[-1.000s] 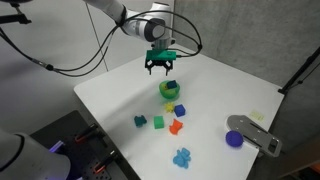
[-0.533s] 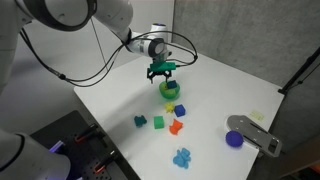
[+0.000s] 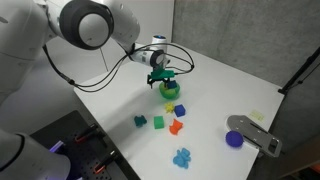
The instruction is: Move the green bowl forwards then remove the blue block from the bowl and place it on top of the blue block on the table.
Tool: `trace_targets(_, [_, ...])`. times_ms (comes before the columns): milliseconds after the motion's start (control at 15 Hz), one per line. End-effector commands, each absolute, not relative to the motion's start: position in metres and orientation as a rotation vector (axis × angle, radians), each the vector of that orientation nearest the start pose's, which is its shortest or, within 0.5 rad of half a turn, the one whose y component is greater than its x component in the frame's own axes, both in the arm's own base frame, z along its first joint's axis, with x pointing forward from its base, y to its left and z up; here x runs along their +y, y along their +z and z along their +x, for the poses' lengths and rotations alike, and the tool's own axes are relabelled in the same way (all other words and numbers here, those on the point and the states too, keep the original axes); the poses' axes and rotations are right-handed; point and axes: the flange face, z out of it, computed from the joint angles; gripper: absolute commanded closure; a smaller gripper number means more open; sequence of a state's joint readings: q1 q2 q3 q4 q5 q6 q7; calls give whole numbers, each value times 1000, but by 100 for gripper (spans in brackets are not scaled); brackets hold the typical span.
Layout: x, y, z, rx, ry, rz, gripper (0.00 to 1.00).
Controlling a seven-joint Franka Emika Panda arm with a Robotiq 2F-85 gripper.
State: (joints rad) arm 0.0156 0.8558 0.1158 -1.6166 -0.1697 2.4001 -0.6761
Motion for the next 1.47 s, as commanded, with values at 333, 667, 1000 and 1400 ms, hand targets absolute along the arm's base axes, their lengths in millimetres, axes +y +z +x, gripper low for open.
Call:
trace_targets(333, [89,74,679,-1455,136,-2789,0])
trace_targets(667, [96,73,663,-1451,174,-2756,0])
trace_targets(1000, [95,73,643,-1426,228,-2742,0])
trace_targets(1400, [93,82,605,-1417,319,-2722,0])
